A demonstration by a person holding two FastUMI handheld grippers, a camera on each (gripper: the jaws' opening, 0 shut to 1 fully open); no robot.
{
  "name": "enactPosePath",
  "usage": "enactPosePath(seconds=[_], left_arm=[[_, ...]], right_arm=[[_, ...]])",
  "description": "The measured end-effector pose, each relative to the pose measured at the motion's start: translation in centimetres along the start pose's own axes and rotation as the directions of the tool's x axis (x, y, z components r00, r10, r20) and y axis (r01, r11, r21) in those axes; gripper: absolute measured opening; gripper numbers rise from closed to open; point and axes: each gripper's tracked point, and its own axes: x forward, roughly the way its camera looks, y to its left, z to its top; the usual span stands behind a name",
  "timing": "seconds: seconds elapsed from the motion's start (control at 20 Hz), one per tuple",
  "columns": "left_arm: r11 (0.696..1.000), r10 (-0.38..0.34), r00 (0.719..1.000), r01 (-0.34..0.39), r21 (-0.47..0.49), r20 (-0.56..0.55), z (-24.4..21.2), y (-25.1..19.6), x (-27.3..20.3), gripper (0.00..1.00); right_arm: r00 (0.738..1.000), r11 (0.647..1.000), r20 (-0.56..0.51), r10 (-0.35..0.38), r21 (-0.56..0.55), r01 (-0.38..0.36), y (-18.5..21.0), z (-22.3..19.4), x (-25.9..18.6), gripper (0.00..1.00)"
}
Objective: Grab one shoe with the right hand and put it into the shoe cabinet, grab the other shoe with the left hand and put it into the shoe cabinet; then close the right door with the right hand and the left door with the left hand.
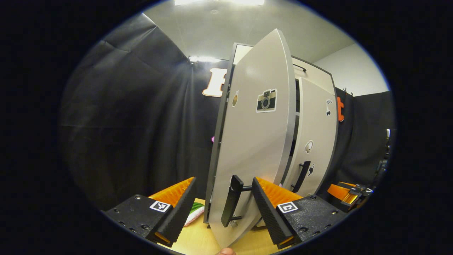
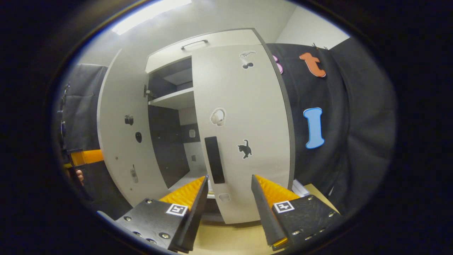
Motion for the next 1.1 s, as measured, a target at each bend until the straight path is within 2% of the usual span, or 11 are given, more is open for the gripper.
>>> enactPosePath(seconds=[0.4, 0.95, 1.0, 1.05, 1.1], left_arm=[[0.999, -0.050, 0.999, 0.050, 0.020, -0.009, -0.1, -0.3, -0.5, 0.94], [0.988, -0.153, 0.987, 0.152, -0.018, -0.044, -0.8, -1.3, -1.0, 0.94], [0.988, -0.155, 0.987, 0.155, -0.016, -0.048, -0.9, -1.3, -0.9, 0.89], [0.987, -0.159, 0.986, 0.158, -0.013, -0.052, -1.0, -1.3, -1.0, 0.94], [0.984, -0.176, 0.983, 0.176, -0.018, -0.056, -1.2, -1.7, -1.0, 0.94]], right_arm=[[0.999, 0.999, 0.006, -0.045, 0.011, 0.045, -1.9, 0.3, -0.9, 0.73], [0.995, 0.994, 0.009, -0.104, 0.016, 0.104, -4.2, 0.4, -2.0, 0.73], [0.994, 0.994, 0.011, -0.111, 0.018, 0.111, -4.5, 0.4, -2.2, 0.73], [0.993, 0.993, 0.012, -0.119, 0.018, 0.119, -4.8, 0.5, -2.3, 0.73], [0.992, 0.992, 0.013, -0.126, 0.020, 0.126, -5.1, 0.5, -2.5, 0.73]])
